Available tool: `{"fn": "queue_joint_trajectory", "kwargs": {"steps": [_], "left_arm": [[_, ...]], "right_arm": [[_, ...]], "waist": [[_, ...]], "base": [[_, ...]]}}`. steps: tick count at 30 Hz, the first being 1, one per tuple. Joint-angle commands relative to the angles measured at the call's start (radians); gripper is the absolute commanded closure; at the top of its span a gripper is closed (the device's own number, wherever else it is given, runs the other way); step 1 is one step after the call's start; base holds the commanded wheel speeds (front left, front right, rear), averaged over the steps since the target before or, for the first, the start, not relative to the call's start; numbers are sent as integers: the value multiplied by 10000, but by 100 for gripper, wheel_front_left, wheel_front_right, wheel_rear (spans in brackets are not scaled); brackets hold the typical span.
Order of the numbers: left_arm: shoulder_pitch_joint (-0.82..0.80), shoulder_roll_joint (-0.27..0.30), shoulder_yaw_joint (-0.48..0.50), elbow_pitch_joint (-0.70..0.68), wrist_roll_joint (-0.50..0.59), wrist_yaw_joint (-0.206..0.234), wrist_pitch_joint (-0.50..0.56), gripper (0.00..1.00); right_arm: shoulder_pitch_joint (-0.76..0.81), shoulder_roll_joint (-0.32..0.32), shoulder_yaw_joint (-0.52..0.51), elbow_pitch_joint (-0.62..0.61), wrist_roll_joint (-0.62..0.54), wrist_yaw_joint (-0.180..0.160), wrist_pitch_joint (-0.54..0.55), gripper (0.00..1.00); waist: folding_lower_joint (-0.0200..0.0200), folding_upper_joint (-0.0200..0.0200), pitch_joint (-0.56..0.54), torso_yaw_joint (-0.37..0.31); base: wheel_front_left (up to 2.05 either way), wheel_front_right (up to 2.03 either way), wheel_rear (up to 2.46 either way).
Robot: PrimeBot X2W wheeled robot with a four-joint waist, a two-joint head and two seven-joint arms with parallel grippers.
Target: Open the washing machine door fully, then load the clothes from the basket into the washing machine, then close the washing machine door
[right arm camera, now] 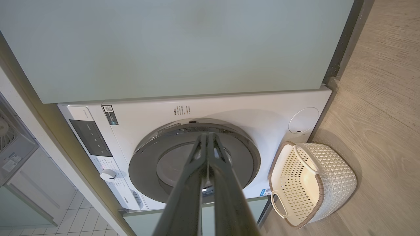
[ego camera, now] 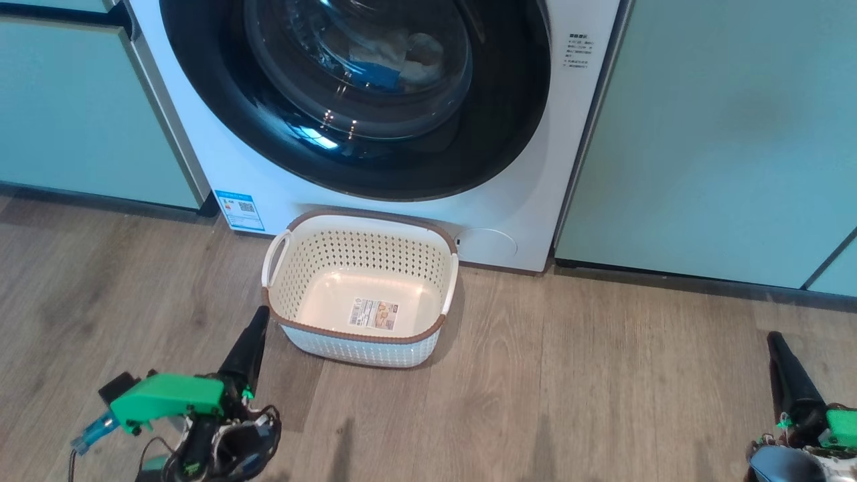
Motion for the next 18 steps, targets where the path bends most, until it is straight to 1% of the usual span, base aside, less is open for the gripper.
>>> {"fn": "queue_joint_trajectory", "kwargs": {"steps": [1,18], "left_arm": [[-245,79,339,-356,-50,-14,65,100],[-244,79,339,-357,-50,-14,64,100]], "right_arm": [[-549,-223,156,-368,79,35,55,100],[-549,-223,156,-368,79,35,55,100]], "waist": [[0,-1,0,0],[0,-1,0,0]], "base": [[0,0,0],[0,0,0]]}}
